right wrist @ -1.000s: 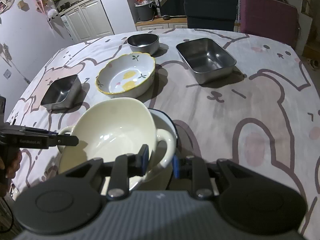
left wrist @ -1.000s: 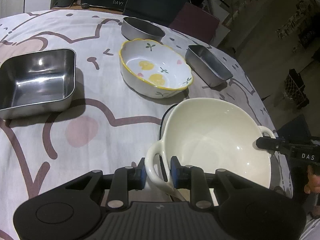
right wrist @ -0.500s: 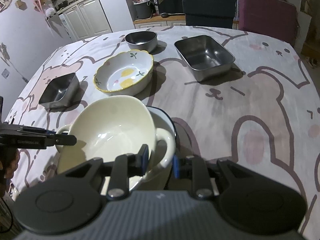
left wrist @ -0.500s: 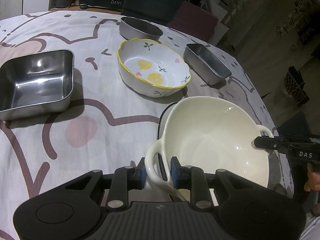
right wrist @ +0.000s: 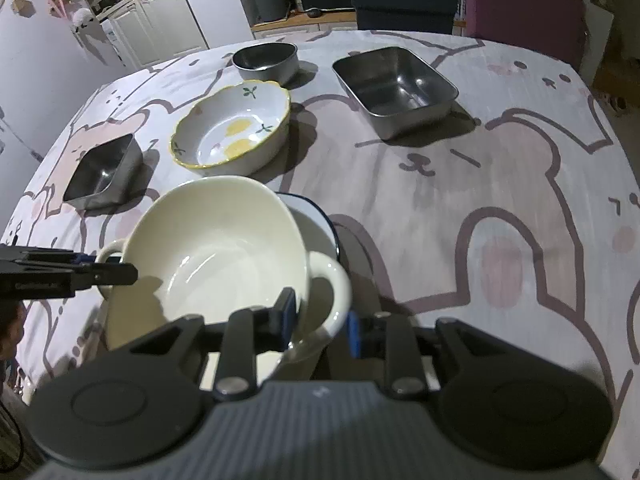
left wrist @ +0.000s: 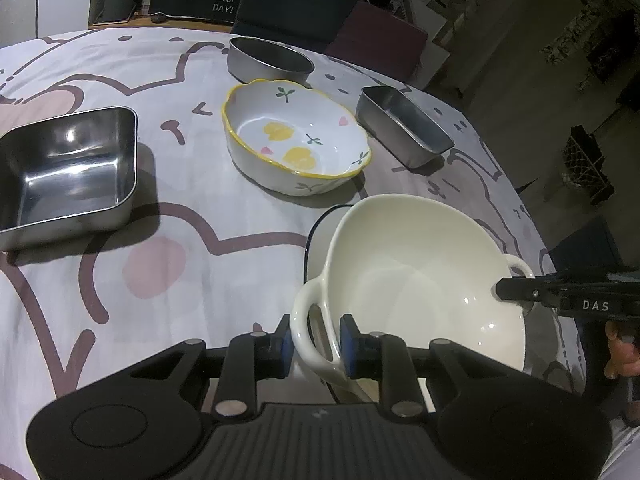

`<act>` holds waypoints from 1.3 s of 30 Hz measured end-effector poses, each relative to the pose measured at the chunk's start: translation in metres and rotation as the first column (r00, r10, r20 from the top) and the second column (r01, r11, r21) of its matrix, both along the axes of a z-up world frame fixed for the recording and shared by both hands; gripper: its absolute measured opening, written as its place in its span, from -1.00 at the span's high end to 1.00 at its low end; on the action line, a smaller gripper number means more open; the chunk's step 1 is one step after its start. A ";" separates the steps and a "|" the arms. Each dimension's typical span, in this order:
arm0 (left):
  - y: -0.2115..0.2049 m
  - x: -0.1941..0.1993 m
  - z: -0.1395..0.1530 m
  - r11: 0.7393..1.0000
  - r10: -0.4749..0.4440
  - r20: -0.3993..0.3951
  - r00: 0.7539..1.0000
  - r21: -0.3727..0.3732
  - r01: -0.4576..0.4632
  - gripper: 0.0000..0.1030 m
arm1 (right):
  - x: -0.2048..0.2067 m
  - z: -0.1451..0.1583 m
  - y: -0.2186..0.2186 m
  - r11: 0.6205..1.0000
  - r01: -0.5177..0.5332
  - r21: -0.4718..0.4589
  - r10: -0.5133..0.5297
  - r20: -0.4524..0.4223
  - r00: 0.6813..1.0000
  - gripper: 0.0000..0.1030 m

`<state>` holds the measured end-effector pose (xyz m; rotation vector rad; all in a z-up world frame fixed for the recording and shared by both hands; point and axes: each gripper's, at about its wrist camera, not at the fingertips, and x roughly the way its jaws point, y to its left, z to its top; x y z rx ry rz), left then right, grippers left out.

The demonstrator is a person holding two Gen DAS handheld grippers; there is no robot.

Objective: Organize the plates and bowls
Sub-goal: 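Lower the cream bowl with both grippers onto the white plate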

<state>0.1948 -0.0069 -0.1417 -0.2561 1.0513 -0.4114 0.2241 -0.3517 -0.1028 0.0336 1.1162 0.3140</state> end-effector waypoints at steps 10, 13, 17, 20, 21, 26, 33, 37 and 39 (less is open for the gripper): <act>-0.003 0.000 0.003 1.000 -0.014 0.001 1.000 -0.008 0.014 0.55 | 0.003 -0.006 0.000 1.000 0.027 -0.011 -0.027 -0.040 0.999 0.34; -0.004 0.000 0.003 1.000 -0.017 0.002 1.000 -0.009 0.017 0.55 | 0.005 -0.009 0.001 0.999 0.030 -0.017 -0.031 -0.048 0.998 0.33; -0.004 0.000 0.003 1.000 -0.020 0.002 1.000 -0.010 0.020 0.56 | 0.005 -0.011 0.001 0.999 0.034 -0.019 -0.035 -0.054 0.998 0.33; -0.004 0.000 0.003 1.000 -0.020 0.000 1.000 -0.008 0.020 0.56 | 0.006 -0.012 0.000 0.999 0.037 -0.017 -0.038 -0.057 0.998 0.32; -0.004 0.000 0.004 1.000 -0.020 0.000 1.000 -0.007 0.020 0.56 | 0.007 -0.012 0.000 0.999 0.038 -0.017 -0.039 -0.056 0.998 0.32; -0.003 0.000 0.005 1.000 -0.009 0.001 1.000 -0.004 0.009 0.56 | 0.007 -0.012 0.001 0.999 0.039 -0.017 -0.040 -0.053 0.998 0.32; -0.001 -0.001 0.006 1.000 -0.009 -0.001 1.000 -0.003 0.009 0.56 | 0.008 -0.014 0.001 0.999 0.040 -0.007 -0.040 -0.058 0.998 0.32; -0.001 -0.001 0.006 1.000 -0.010 -0.001 1.000 -0.003 0.010 0.56 | 0.009 -0.014 0.001 0.999 0.041 -0.005 -0.041 -0.060 0.997 0.32; -0.002 -0.001 0.006 1.000 -0.011 -0.001 1.000 -0.002 0.011 0.56 | 0.008 -0.014 0.000 0.999 0.041 -0.002 -0.041 -0.060 0.997 0.32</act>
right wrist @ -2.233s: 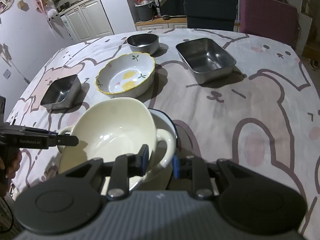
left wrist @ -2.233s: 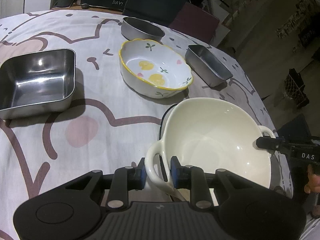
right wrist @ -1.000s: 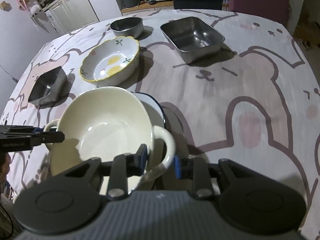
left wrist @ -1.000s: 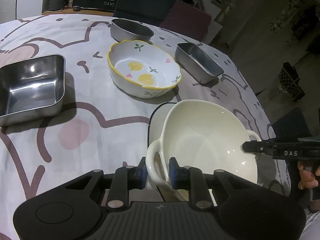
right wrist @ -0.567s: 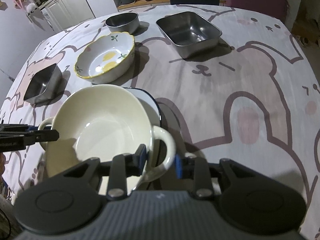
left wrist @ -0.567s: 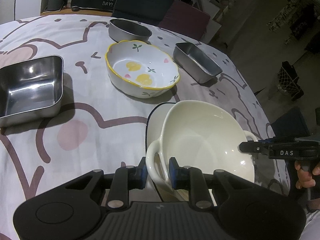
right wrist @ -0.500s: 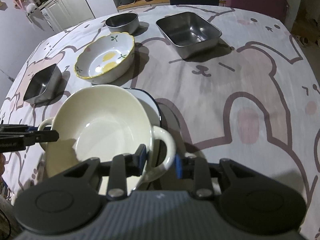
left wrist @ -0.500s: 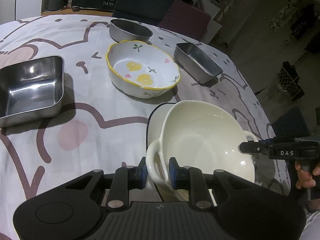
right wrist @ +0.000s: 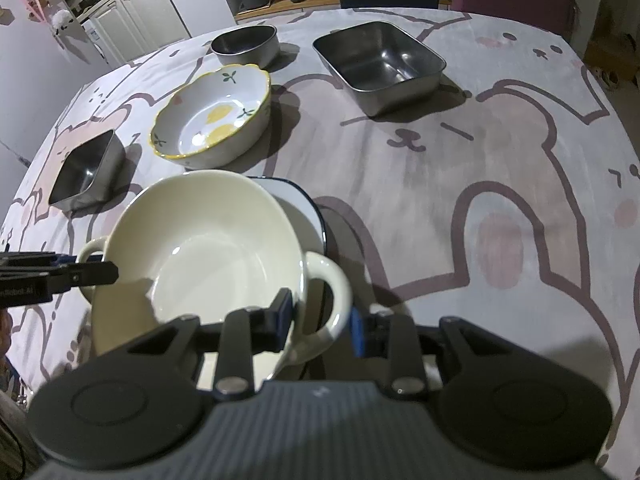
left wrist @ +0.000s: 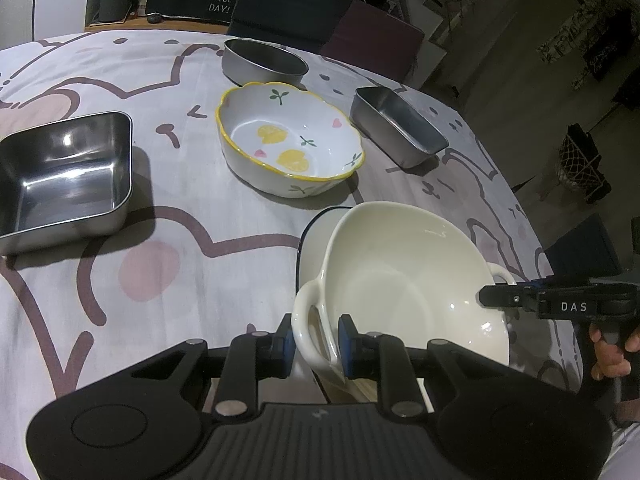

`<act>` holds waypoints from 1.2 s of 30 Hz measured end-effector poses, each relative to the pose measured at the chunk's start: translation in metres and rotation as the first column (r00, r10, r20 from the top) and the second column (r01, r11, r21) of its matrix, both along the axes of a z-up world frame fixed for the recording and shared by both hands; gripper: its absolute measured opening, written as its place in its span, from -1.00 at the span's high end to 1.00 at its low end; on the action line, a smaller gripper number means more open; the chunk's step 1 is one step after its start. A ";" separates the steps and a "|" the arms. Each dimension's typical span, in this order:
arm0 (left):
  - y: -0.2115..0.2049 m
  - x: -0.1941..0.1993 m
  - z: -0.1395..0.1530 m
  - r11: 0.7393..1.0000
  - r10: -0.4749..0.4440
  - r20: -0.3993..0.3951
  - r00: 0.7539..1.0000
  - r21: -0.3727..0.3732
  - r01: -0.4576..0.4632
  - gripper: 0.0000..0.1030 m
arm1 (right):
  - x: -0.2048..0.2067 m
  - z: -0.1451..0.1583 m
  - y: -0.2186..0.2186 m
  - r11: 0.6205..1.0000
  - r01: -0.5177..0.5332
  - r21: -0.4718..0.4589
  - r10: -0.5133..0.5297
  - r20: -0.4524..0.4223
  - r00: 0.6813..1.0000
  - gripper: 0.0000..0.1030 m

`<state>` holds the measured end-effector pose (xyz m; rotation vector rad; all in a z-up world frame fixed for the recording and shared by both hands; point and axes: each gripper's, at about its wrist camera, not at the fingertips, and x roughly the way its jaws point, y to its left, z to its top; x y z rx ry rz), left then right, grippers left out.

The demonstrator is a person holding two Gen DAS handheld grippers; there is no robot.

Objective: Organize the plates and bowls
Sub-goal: 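Lower the cream bowl with both grippers onto the white plate, then open both grippers to release the cream bowl handles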

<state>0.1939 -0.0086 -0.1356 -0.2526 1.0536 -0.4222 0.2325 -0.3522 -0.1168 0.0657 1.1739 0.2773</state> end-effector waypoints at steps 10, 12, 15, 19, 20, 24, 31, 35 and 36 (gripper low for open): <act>-0.001 0.001 -0.001 1.000 -0.008 -0.015 1.000 0.003 0.008 0.55 | 0.001 0.000 -0.001 1.000 0.003 0.005 -0.003 -0.002 1.000 0.31; -0.001 0.001 -0.002 1.000 -0.008 -0.019 1.000 0.001 0.008 0.53 | 0.001 0.000 -0.001 1.000 0.003 0.002 -0.003 -0.001 1.000 0.30; -0.003 0.000 -0.003 1.000 -0.022 -0.033 0.999 0.002 0.022 0.42 | 0.000 0.000 0.000 1.000 0.004 -0.009 -0.004 0.003 1.000 0.25; -0.007 -0.001 -0.005 0.999 -0.040 -0.039 0.998 0.010 0.040 0.14 | 0.000 -0.002 -0.001 1.000 0.012 -0.007 -0.012 -0.009 1.000 -0.12; -0.007 -0.001 -0.005 0.999 -0.042 -0.040 0.998 0.008 0.042 0.07 | 0.000 -0.003 -0.001 1.000 0.008 -0.003 -0.008 -0.016 1.000 -0.16; -0.007 -0.001 -0.005 0.999 -0.042 -0.035 0.998 0.007 0.042 -0.27 | -0.001 -0.003 0.002 1.000 -0.006 -0.003 0.006 -0.018 1.000 -0.30; -0.006 -0.001 -0.001 1.000 -0.026 -0.020 0.999 0.003 0.026 -0.84 | -0.003 0.000 0.002 1.000 -0.010 -0.004 0.010 -0.009 1.000 -0.62; -0.004 -0.002 0.006 1.000 -0.019 0.005 1.000 0.002 0.019 -0.97 | -0.006 0.005 -0.001 1.000 -0.001 -0.012 0.001 0.019 1.000 -0.99; -0.004 -0.003 0.008 1.000 -0.018 0.014 1.000 -0.001 0.018 -0.99 | -0.007 0.007 -0.003 1.000 0.002 -0.005 -0.002 0.032 0.999 -0.99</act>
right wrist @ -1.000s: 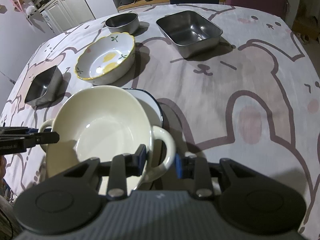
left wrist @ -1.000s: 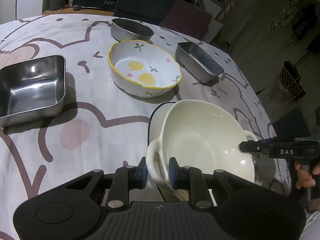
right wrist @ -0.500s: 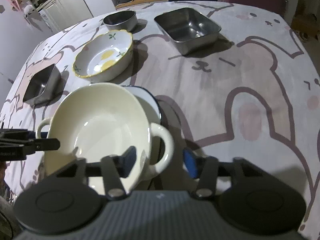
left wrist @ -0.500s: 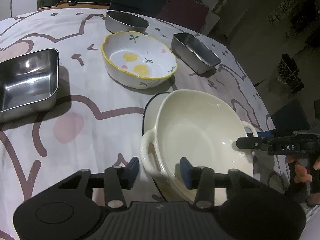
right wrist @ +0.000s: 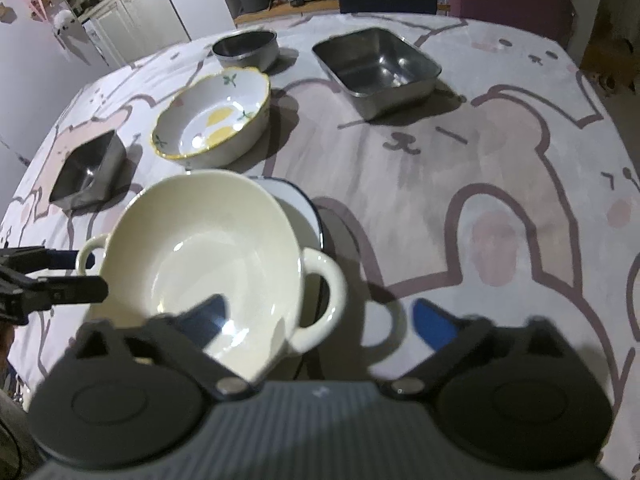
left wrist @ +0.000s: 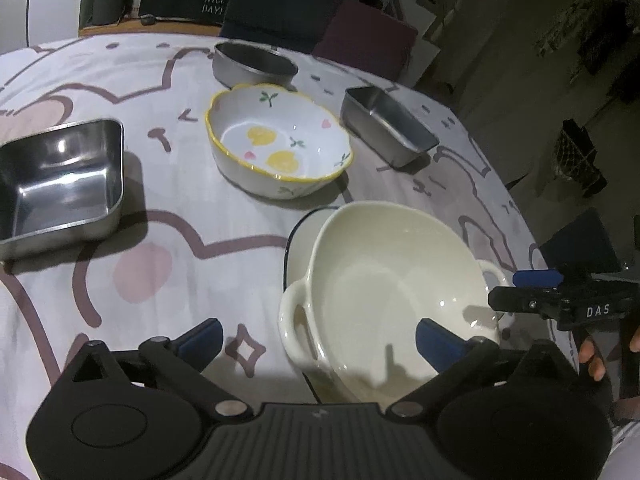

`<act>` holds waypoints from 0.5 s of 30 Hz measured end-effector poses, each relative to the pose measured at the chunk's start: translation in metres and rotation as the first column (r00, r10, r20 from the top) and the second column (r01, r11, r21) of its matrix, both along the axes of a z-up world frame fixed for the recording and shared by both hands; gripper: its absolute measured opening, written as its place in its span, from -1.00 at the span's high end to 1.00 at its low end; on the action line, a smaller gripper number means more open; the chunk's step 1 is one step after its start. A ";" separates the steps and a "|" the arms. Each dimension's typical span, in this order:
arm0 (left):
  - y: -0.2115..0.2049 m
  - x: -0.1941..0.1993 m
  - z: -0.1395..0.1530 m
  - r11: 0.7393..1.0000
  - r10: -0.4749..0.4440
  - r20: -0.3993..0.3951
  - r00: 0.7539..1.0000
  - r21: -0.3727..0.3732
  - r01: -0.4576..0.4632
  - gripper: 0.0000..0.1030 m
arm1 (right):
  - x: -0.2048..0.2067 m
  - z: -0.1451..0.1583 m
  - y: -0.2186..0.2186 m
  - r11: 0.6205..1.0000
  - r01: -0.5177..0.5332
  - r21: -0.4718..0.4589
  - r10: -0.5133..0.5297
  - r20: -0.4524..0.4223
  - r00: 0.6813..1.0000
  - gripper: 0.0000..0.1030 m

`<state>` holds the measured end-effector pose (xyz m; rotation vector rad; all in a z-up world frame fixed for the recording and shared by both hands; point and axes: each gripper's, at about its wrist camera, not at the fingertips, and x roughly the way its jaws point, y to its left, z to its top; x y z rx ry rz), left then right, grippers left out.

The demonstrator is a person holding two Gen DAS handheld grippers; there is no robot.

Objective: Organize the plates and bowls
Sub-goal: 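Open both grippers to release the cream bowl handles, then move the left tool to the floral bowl rim while the right tool reaches its other rim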

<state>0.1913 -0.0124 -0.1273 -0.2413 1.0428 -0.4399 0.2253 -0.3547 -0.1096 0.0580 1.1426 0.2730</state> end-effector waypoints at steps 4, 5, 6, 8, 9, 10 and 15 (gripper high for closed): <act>0.003 -0.002 0.015 1.000 0.014 0.066 0.998 -0.025 -0.012 -1.00 | -0.005 0.011 -0.005 1.000 0.009 0.014 -0.010 0.061 0.998 -0.99; 0.004 -0.003 0.019 1.000 0.020 0.084 0.996 -0.026 -0.018 -1.00 | -0.007 0.015 -0.006 1.000 0.011 0.018 -0.013 0.083 0.996 -0.99; 0.005 -0.003 0.023 0.999 0.027 0.104 0.994 -0.025 -0.025 -1.00 | -0.009 0.020 -0.007 1.000 0.012 0.024 -0.015 0.114 0.993 -0.99; 0.008 -0.002 0.032 0.998 0.052 0.138 0.989 -0.029 -0.049 -1.00 | -0.012 0.030 -0.008 0.999 0.013 0.038 -0.020 0.176 0.984 -0.99; 0.010 -0.001 0.036 0.997 0.069 0.148 0.987 -0.038 -0.064 -1.00 | -0.014 0.035 -0.008 0.999 0.011 0.042 -0.020 0.209 0.978 -0.99; 0.013 0.001 0.040 0.996 0.085 0.153 0.985 -0.048 -0.078 -1.00 | -0.014 0.039 -0.007 0.999 0.009 0.045 -0.019 0.235 0.972 -0.99; 0.023 0.015 0.056 0.985 0.162 0.182 0.970 -0.081 -0.149 -1.00 | -0.006 0.061 0.005 1.000 0.007 0.029 -0.016 0.344 0.939 -0.99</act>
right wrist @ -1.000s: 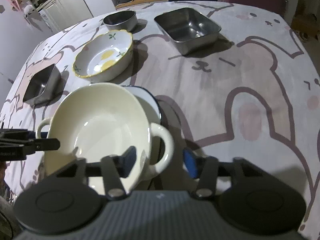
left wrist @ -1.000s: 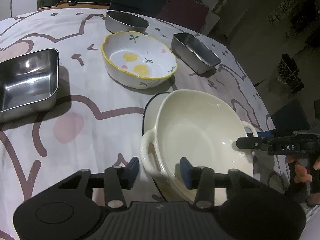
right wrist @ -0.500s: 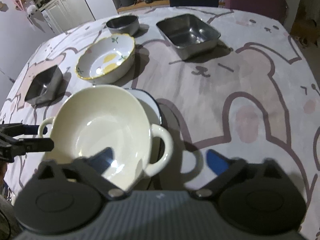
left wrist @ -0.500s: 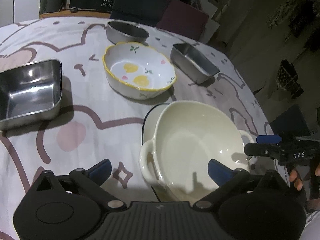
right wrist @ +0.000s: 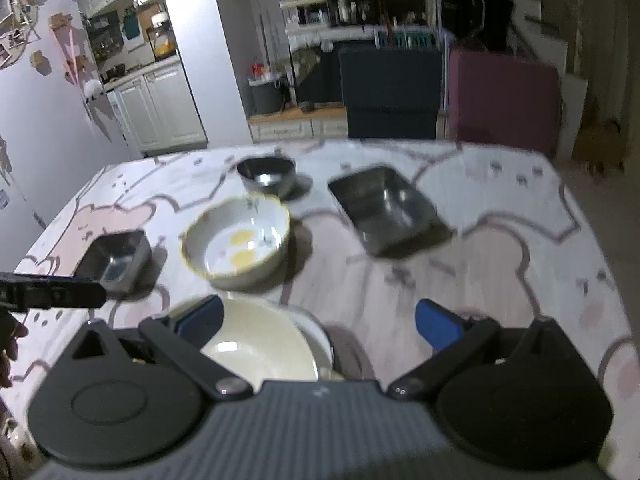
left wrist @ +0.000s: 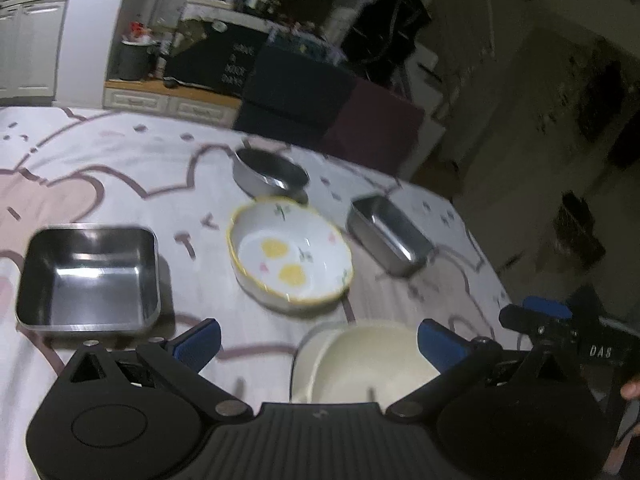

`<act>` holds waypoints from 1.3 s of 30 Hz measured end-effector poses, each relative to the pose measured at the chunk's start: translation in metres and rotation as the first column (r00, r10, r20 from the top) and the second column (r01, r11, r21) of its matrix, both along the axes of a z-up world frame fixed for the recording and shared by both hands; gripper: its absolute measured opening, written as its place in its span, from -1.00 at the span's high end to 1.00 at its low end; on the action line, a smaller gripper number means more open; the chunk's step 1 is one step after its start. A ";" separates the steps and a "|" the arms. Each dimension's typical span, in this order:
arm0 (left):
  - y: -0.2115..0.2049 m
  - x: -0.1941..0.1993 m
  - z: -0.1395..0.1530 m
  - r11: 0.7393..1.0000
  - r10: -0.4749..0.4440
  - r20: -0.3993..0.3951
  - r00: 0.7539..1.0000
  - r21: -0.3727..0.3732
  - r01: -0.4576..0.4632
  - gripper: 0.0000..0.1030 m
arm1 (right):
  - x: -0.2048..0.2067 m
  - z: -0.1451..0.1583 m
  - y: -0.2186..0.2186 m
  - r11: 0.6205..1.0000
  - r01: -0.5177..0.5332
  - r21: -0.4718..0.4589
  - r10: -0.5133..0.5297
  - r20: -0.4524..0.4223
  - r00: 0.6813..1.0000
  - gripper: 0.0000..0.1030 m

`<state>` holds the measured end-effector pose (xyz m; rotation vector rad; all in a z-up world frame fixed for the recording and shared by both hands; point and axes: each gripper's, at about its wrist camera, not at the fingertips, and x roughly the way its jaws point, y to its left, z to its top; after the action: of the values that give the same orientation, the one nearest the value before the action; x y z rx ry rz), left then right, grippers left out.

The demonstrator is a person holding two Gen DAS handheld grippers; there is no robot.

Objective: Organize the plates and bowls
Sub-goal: 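Move the left tool to the floral bowl rim while the right tool reaches its other rim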

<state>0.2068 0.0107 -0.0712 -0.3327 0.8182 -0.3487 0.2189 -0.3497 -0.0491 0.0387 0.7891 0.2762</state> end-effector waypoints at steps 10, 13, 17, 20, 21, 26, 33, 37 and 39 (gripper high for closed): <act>0.014 0.049 0.020 0.988 0.133 0.018 0.991 -0.077 -0.131 -1.00 | 0.061 0.029 0.046 0.999 0.005 0.051 -0.008 0.059 0.998 -0.99; 0.015 0.064 0.018 0.984 0.170 -0.002 0.986 -0.055 -0.169 -1.00 | 0.081 0.033 0.062 1.000 0.005 0.003 -0.005 0.042 0.999 -0.99; 0.017 0.084 0.011 0.976 0.218 -0.042 0.975 -0.022 -0.219 -1.00 | 0.108 0.024 0.074 1.000 0.020 0.020 -0.021 0.006 1.000 -0.99; 0.017 0.097 0.004 0.969 0.247 -0.070 0.966 0.012 -0.247 -1.00 | 0.125 0.011 0.076 0.998 0.026 0.051 -0.025 -0.032 0.999 -0.99; 0.015 0.100 0.002 0.967 0.256 -0.076 0.964 0.029 -0.254 -1.00 | 0.128 0.007 0.077 0.998 0.028 0.059 -0.025 -0.047 0.999 -0.99; 0.006 0.114 -0.011 0.966 0.239 -0.069 0.969 0.114 -0.230 -1.00 | 0.135 -0.013 0.089 0.997 0.026 0.077 -0.021 -0.063 0.998 -0.99; -0.006 0.121 -0.022 0.964 0.175 0.018 0.984 0.203 -0.175 -1.00 | 0.141 -0.032 0.090 0.997 0.054 0.055 -0.052 -0.040 0.998 -0.99; -0.012 0.125 -0.026 0.967 0.118 0.030 0.993 0.222 -0.122 -1.00 | 0.145 -0.041 0.081 0.990 0.084 0.113 -0.071 -0.110 0.991 -0.99; -0.011 0.128 -0.029 0.971 0.100 0.010 0.995 0.217 -0.099 -1.00 | 0.147 -0.044 0.075 0.982 0.109 0.156 -0.086 -0.151 0.985 -0.94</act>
<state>0.3351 -0.0002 -0.1005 -0.1681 0.8292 -0.1626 0.3659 -0.2744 -0.0934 0.2539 0.9035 0.2460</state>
